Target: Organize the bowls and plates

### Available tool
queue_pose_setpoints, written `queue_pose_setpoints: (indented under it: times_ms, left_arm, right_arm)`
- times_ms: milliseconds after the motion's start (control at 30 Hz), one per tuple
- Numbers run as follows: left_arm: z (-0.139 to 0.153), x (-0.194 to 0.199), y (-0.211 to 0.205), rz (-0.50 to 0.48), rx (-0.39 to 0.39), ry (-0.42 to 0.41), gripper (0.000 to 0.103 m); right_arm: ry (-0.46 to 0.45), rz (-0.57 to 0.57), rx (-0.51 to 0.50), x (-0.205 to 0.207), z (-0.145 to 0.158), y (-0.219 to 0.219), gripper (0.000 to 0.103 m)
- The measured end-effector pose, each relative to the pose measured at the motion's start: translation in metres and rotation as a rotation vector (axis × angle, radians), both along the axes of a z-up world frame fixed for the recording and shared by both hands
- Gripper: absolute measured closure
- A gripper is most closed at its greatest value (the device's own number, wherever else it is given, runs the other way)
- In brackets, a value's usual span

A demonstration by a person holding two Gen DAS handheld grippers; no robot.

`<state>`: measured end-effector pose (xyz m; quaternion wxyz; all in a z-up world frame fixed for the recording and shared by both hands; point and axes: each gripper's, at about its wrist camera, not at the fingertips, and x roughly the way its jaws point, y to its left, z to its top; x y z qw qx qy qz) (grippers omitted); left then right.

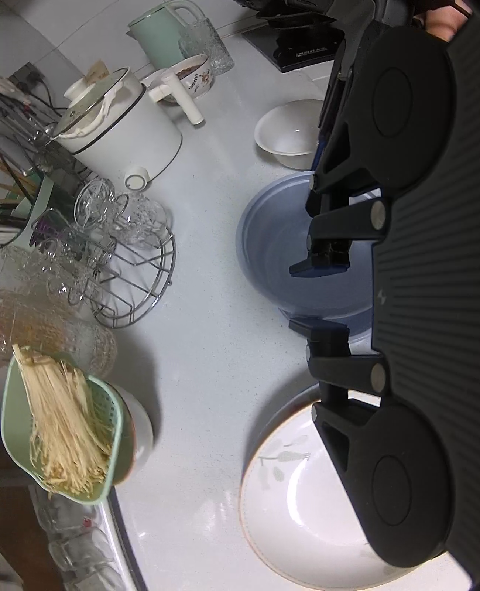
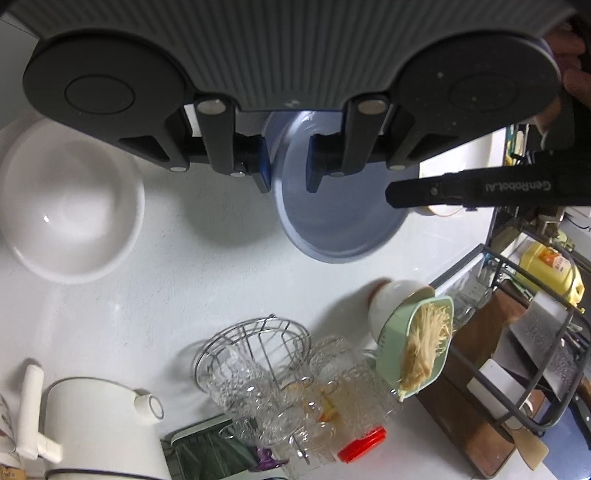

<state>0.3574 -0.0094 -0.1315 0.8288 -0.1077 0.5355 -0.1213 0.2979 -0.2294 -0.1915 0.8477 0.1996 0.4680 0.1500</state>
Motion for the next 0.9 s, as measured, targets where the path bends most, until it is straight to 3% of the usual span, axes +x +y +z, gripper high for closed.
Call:
queue_pose_setpoints:
  times_ms: [133,233,267,333,367,633,900]
  left_arm:
    - [0.001,-0.005,0.001,0.011,0.006,-0.008,0.076]
    - [0.004,-0.009,0.004,0.035,0.001,-0.018,0.060]
    - [0.006,-0.011,0.005,0.042,0.002,-0.026,0.055]
    - [0.012,-0.013,0.008,0.058,-0.001,-0.046,0.052]
    - [0.014,-0.014,0.008,0.061,-0.005,-0.055,0.051]
    - [0.036,-0.031,0.001,0.042,-0.004,-0.160,0.050]
    - [0.064,-0.051,-0.007,0.006,0.024,-0.269,0.049]
  right_arm:
    - [-0.012,0.002,0.003,-0.003,0.003,0.001,0.078]
    - [-0.034,0.003,0.000,-0.005,0.007,0.000,0.077]
    - [-0.043,0.005,-0.006,-0.006,0.010,0.001,0.074]
    - [-0.071,0.003,-0.015,-0.009,0.016,0.000,0.055]
    - [-0.091,0.002,-0.015,-0.011,0.020,-0.001,0.053]
    - [-0.253,-0.017,-0.082,-0.035,0.049,-0.003,0.053]
    - [-0.352,-0.083,-0.125,-0.057,0.072,-0.014,0.053]
